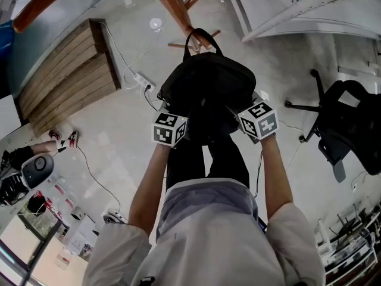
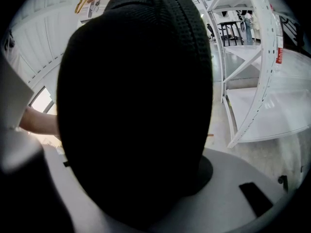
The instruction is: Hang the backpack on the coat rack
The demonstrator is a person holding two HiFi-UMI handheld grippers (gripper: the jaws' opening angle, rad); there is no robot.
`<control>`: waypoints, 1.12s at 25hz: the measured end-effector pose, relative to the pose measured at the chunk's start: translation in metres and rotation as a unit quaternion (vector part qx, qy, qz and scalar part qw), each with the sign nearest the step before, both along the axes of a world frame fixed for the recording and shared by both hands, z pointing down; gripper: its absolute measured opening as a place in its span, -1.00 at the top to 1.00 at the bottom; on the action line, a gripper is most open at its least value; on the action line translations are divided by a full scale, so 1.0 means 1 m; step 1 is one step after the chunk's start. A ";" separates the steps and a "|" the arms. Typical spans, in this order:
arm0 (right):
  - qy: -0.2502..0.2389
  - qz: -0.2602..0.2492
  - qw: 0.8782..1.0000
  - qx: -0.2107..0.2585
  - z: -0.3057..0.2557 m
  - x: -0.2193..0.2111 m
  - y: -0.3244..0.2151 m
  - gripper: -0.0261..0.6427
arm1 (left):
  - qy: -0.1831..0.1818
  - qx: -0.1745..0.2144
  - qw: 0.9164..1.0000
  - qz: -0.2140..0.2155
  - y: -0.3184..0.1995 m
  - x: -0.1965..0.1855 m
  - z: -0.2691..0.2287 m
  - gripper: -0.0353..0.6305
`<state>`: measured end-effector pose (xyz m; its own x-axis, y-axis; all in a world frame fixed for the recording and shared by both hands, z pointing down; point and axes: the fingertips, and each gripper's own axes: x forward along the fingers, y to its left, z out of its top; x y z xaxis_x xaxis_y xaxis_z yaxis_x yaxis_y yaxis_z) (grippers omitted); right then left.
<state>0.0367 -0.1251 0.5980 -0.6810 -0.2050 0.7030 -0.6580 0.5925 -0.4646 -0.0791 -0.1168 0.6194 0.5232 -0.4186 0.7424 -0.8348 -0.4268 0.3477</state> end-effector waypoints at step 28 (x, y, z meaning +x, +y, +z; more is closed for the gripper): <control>0.001 -0.010 0.999 -0.035 0.049 -0.009 -0.017 0.37 | -0.005 -0.040 0.999 -0.019 -0.011 -0.012 0.043 0.51</control>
